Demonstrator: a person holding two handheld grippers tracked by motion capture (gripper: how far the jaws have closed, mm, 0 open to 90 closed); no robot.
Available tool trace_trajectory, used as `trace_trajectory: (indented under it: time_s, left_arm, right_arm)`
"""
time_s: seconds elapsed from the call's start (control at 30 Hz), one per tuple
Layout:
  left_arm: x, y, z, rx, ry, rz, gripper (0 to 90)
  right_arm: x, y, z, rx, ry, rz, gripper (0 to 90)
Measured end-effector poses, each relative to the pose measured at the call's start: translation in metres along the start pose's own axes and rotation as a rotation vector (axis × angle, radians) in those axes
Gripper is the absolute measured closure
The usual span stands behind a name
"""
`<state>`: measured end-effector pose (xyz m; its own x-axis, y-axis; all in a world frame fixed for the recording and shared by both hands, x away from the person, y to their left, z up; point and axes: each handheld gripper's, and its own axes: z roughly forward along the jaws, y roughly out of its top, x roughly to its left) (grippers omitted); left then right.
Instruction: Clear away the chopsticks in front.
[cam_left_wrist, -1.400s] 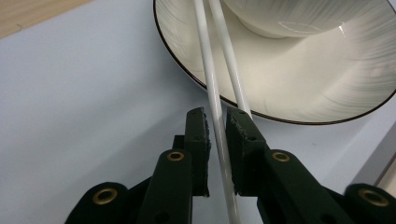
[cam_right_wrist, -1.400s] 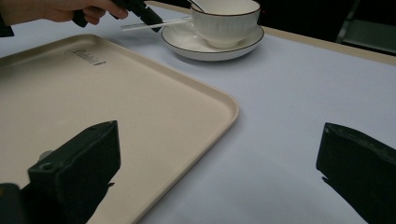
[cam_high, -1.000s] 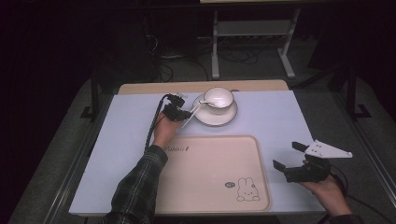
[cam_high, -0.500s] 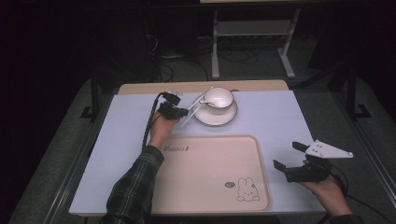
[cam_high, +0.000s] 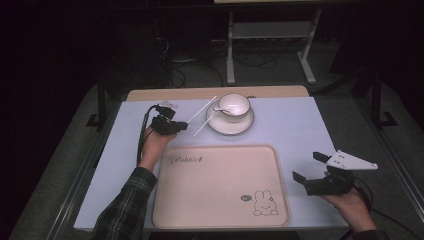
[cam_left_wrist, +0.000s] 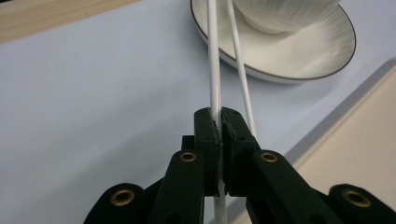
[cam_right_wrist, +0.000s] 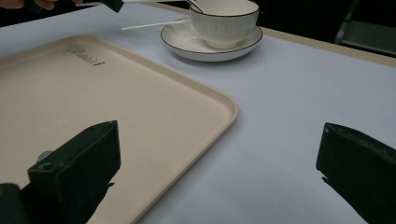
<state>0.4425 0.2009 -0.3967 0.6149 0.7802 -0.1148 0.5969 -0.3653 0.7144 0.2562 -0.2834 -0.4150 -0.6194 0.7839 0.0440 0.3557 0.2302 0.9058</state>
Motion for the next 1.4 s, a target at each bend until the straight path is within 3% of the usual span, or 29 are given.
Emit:
trace_trajectory:
  time_s: [0.17,0.43,0.47,0.77,1.17,1.4]
  left_arm:
    - [0.004,-0.021,-0.021,-0.018,-0.004,-0.015,85.8]
    - [0.001,-0.042,-0.048,-0.032,-0.008,-0.014,85.8]
    - [-0.002,-0.048,-0.057,-0.036,-0.01,-0.011,85.9]
    - [-0.025,-0.071,-0.084,-0.045,-0.03,0.011,85.8]
    - [-0.059,-0.099,-0.093,-0.031,-0.102,0.014,85.8]
    - [-0.074,-0.112,-0.075,0.052,-0.127,0.034,85.8]
  right_arm:
    - [0.0,0.0,0.0,0.0,-0.001,-0.001,0.0]
    - [0.001,0.0,0.001,0.002,-0.003,-0.005,0.0]
    - [0.001,0.0,0.001,0.002,-0.003,-0.005,0.0]
    - [0.002,0.001,0.001,0.002,-0.001,-0.01,0.0]
    - [0.002,0.001,0.001,0.004,-0.003,-0.014,0.0]
    - [0.002,0.001,0.001,0.005,-0.003,-0.016,0.0]
